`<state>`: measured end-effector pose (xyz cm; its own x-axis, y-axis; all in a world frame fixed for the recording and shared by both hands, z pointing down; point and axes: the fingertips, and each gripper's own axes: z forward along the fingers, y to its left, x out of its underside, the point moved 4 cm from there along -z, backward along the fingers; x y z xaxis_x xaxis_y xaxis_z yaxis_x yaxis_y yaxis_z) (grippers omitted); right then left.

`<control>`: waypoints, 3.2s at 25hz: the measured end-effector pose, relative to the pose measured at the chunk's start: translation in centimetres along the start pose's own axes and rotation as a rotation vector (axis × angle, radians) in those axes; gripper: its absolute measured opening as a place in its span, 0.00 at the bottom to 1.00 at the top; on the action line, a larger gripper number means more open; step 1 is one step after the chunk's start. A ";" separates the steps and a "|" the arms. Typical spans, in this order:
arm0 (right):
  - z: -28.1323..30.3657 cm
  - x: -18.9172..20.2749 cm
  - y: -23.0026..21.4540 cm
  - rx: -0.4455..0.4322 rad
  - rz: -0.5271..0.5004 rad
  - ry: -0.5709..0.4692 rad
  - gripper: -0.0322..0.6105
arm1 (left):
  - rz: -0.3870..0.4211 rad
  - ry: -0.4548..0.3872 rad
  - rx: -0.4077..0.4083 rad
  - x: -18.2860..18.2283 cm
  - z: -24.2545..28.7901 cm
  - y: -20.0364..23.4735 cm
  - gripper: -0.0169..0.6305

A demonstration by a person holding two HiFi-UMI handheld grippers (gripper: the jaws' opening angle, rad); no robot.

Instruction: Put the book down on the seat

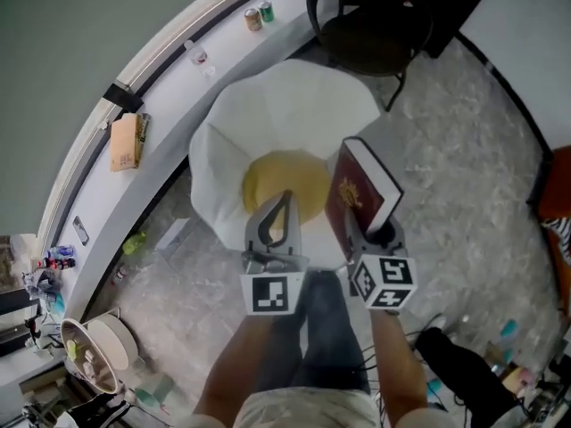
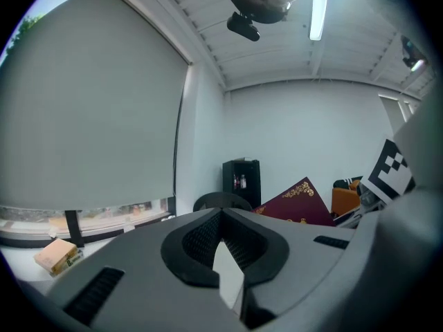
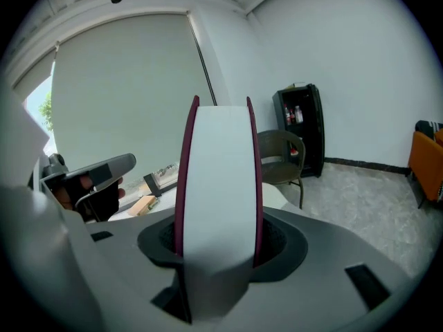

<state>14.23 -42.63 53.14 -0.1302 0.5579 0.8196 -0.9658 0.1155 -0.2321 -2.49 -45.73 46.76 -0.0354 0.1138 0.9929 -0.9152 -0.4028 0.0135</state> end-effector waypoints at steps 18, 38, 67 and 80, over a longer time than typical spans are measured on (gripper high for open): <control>18.1 20.7 -6.9 -0.008 0.151 0.340 0.39 | -0.074 0.226 -0.005 26.4 5.8 0.3 0.04; 28.1 30.7 -10.9 0.003 0.285 0.594 0.39 | -0.098 0.312 0.007 33.2 7.6 -1.1 0.04; 27.1 30.2 -12.9 0.161 0.173 0.555 0.54 | -0.088 0.312 0.023 33.1 7.8 -1.8 0.04; 19.6 19.3 -6.7 0.085 -0.023 0.327 0.43 | -0.067 0.264 -0.001 25.0 7.3 -0.1 0.04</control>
<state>13.83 -48.74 80.75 -0.0425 0.7914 0.6098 -0.9848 0.0699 -0.1593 -0.33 -49.43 72.39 -0.0785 0.3731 0.9245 -0.9194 -0.3856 0.0776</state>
